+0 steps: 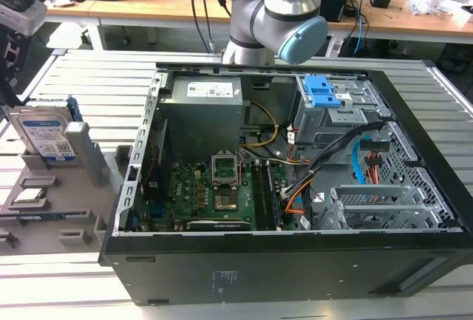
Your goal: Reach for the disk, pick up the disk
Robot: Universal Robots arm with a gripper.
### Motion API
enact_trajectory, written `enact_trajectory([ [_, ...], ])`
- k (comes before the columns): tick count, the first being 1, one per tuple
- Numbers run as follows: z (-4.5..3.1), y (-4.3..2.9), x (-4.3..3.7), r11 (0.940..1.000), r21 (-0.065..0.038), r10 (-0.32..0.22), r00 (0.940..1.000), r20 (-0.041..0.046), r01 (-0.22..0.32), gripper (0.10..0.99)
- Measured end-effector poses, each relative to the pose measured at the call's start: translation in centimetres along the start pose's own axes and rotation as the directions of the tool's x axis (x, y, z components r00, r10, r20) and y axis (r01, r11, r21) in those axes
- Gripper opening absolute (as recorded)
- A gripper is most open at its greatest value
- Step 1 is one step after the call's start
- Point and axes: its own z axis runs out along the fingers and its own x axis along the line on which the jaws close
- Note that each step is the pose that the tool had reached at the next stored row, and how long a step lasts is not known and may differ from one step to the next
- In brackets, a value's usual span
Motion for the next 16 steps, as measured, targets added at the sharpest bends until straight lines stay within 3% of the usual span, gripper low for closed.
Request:
enact_trajectory([
  [10, 0.00, 0.00, 0.00, 0.9942, 0.000, -0.107, 0.9942, -0.0041, 0.107, 0.106],
  [16, 0.00, 0.00, 0.00, 0.9844, -0.001, -0.176, 0.9843, -0.0068, 0.176, 0.106],
])
